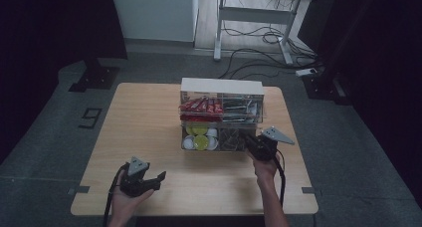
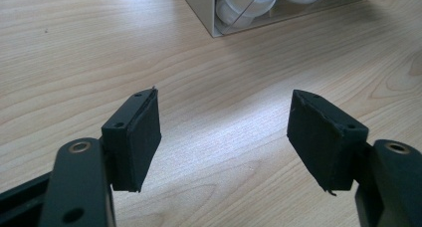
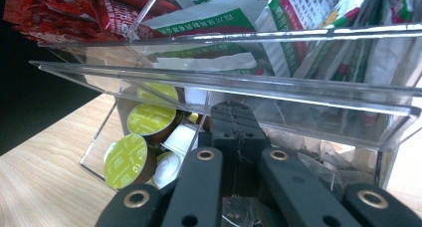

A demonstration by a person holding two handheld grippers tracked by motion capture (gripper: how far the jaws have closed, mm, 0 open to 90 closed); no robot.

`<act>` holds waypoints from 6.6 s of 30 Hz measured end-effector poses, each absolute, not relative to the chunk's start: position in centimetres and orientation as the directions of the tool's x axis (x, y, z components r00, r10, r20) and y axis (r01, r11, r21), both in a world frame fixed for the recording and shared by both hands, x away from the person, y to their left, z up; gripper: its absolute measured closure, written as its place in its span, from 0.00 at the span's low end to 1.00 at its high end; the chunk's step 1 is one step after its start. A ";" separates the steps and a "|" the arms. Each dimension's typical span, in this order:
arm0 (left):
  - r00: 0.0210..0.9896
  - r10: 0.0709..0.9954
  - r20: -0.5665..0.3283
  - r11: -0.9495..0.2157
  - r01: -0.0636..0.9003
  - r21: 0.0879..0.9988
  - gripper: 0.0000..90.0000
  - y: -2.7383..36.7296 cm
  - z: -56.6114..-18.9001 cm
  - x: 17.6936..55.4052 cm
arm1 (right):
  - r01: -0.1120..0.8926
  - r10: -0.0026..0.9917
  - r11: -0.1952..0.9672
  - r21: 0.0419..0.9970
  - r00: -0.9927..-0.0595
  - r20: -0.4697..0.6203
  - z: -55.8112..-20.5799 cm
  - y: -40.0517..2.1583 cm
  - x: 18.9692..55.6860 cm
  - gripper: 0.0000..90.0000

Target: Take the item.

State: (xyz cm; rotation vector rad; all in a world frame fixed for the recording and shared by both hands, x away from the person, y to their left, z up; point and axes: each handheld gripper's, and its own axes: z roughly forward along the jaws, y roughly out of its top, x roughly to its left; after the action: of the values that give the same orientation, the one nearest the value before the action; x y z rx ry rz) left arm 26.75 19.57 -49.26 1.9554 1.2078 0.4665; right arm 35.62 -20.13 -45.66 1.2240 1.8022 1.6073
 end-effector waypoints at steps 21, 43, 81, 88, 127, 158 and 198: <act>0.480 0.875 -0.070 -0.252 0.573 0.780 0.33 17.0 -48.8 27.5 | 0.323 0.812 -0.076 0.943 -0.528 0.246 -45.6 -20.7 35.7 0.99; 0.507 0.860 -0.051 -0.272 0.541 0.796 0.33 11.1 -47.1 30.4 | 0.319 0.804 -0.085 0.944 -0.538 0.255 -45.4 -20.9 35.7 0.99; 0.485 0.874 0.006 -0.295 0.521 0.801 0.34 6.0 -47.5 34.7 | 0.319 0.797 -0.091 0.943 -0.544 0.261 -45.2 -21.3 35.6 0.99; 0.480 0.877 0.020 -0.305 0.526 0.794 0.34 5.7 -47.7 35.2 | 0.318 0.796 -0.094 0.943 -0.546 0.264 -45.2 -21.3 35.6 0.99; 0.500 0.866 -0.007 -0.280 0.496 0.822 0.43 5.5 -47.6 35.0 | 0.321 0.790 -0.107 0.941 -0.546 0.277 -45.2 -21.4 35.5 0.99; 0.502 0.864 -0.038 -0.236 0.470 0.851 0.43 9.3 -45.9 32.3 | 0.321 0.790 -0.108 0.941 -0.546 0.277 -45.2 -21.4 35.5 0.99; 0.355 0.933 -0.060 -0.155 0.546 0.823 0.43 18.4 -48.2 30.9 | 0.323 0.806 -0.110 0.940 -0.525 0.274 -45.5 -21.6 35.6 0.99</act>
State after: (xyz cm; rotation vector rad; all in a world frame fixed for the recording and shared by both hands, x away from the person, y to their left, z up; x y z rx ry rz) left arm 30.91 18.43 -48.20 1.8227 1.2994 0.6140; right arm 35.57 -21.63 -45.50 1.2389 1.7760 1.6708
